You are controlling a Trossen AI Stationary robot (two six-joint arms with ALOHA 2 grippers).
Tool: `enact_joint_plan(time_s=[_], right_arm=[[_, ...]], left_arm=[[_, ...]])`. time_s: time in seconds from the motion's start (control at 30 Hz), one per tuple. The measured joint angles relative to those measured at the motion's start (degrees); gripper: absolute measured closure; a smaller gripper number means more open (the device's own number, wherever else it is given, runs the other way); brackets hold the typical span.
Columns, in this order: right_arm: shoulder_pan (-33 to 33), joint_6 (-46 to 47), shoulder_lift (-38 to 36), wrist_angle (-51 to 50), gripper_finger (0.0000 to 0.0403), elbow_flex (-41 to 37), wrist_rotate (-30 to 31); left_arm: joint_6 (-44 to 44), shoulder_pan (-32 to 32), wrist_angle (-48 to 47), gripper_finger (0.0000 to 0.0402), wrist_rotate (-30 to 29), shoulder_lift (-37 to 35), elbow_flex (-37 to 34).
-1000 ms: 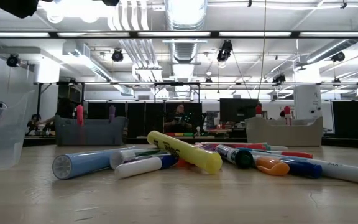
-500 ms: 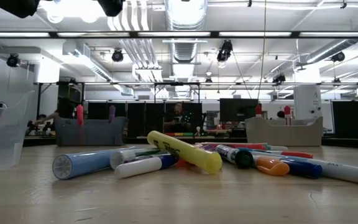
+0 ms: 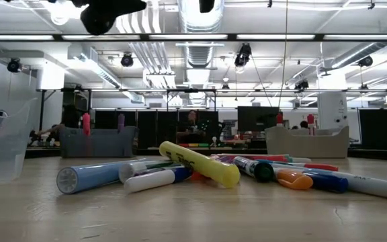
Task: Pick & Place Markers
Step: Put the yellow highlighter pen into the black bin
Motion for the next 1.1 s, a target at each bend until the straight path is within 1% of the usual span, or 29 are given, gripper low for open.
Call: enact_joint_plan(time_s=[0.1,0.2,0.3,0.47,0.67,0.8,1.0,1.1], right_arm=[[0.0,-0.4,0.0,-2.6,0.0329,0.0,0.0],[0.0,-0.5,0.0,-5.1,0.0327,0.0,0.0],[0.1,-0.5,0.0,-7.7,0.0328,0.0,-0.1],[0.1,-0.8,0.1,-11.0,0.0328,0.0,-0.2],[0.1,-1.0,0.1,-12.0,0.0328,-0.2,-0.2],[0.1,-1.1,0.8,-12.2,0.0330,-0.2,-0.2],[0.1,-1.5,1.9,-12.4,0.0328,-0.1,-0.2],[0.1,-1.5,1.9,-12.4,0.0329,-0.1,-0.2]], left_arm=[[-1.6,0.0,-6.6,0.0209,0.3,-2.9,1.5],[-2.6,0.0,-13.5,0.0209,1.7,-5.2,4.8],[-3.5,0.0,-22.6,0.0209,2.5,-6.1,9.5],[-3.9,0.0,-36.8,0.0209,2.6,-5.1,19.2],[-4.2,0.6,-48.5,0.0209,2.9,-2.4,29.5],[-4.3,1.9,-53.8,0.0209,3.4,0.4,35.3],[-4.2,4.7,-62.3,0.0209,10.4,7.4,44.2],[-4.2,5.5,-67.4,0.0209,10.9,11.4,48.9]])
